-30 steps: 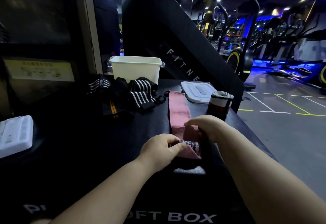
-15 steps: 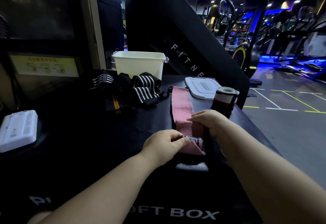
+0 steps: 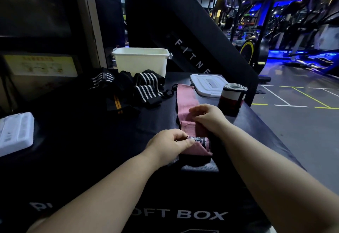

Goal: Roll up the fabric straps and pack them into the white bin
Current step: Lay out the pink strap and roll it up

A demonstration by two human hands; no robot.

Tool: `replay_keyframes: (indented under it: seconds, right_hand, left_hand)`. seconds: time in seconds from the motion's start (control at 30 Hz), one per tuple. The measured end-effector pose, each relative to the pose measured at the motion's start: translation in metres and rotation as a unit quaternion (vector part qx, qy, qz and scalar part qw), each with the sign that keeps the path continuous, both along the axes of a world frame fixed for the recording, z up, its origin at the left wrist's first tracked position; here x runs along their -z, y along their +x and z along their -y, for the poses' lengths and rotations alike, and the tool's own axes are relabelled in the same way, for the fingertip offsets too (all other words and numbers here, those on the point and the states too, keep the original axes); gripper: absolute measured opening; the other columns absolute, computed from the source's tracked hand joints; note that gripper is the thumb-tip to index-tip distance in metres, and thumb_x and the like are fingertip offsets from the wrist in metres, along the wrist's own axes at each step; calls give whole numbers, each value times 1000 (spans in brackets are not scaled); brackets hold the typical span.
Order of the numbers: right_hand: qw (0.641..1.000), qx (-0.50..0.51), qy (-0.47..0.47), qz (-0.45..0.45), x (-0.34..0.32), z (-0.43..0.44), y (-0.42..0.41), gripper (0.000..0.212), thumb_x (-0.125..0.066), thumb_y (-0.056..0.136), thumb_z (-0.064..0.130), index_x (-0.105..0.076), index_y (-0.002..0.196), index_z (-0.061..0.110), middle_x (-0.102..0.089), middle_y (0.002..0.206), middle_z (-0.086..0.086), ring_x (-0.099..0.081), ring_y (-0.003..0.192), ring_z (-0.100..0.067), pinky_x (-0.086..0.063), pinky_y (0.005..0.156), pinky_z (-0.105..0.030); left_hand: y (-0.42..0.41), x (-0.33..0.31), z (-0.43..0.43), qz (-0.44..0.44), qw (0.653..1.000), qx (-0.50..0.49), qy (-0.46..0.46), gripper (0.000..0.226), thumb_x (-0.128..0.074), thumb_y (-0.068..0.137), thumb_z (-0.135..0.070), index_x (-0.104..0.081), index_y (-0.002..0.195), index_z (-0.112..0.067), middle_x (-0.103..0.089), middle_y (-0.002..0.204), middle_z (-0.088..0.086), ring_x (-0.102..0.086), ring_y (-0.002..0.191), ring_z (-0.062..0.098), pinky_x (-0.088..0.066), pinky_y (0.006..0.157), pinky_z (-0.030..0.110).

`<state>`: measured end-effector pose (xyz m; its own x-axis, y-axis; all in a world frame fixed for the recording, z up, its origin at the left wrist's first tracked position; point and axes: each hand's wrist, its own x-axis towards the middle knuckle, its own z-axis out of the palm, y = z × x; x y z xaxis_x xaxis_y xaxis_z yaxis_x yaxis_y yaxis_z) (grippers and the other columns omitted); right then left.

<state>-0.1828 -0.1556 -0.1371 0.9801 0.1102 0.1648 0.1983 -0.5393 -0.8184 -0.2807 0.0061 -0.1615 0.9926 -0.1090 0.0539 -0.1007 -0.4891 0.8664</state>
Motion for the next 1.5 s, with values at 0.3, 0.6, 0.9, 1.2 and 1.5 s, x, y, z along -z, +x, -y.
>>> replay_keyframes:
  seconds: [0.3, 0.6, 0.9, 1.2, 1.5]
  right_hand:
    - [989, 1, 135, -67, 1, 2, 9, 28, -76, 75, -5, -70, 93, 16, -73, 87, -1, -60, 65, -6, -48, 62, -19]
    - [968, -31, 131, -210, -14, 4, 20, 47, -80, 75, 4, -64, 119, 6, -71, 98, -15, -67, 78, -18, -51, 59, -23]
    - [986, -11, 97, -136, -9, -4, 25, 49, -78, 76, 2, -65, 122, 10, -64, 101, -9, -59, 68, -13, -45, 51, -15]
    - [970, -20, 157, -185, -10, -4, 38, 38, -72, 82, -4, -62, 119, -1, -67, 84, -14, -62, 64, -13, -51, 58, -18]
    - [992, -17, 115, -53, 4, -8, 47, 44, -72, 79, -6, -66, 117, 13, -71, 97, -11, -63, 60, -15, -57, 64, -33]
  left_hand:
    - [1, 1, -1, -7, 1000, 8, -6, 46, -56, 52, -75, -70, 80, -40, -65, 66, -16, -58, 63, 9, -53, 76, 41]
    - [1, 3, -3, 5, 1000, 2, 21, 22, -66, 76, -58, -70, 81, -38, -62, 63, -21, -56, 65, 4, -50, 76, 33]
    - [2, 3, -1, 1, 1000, -4, 27, 39, -56, 58, -73, -68, 82, -45, -65, 68, -20, -60, 71, 5, -54, 85, 38]
    - [3, 4, -3, 17, 998, -9, 54, 22, -63, 74, -65, -67, 84, -45, -65, 71, -22, -63, 75, 4, -52, 82, 32]
    - [5, 3, -2, 19, 999, -8, 42, 18, -67, 81, -56, -69, 84, -39, -59, 59, -22, -54, 59, 4, -49, 71, 30]
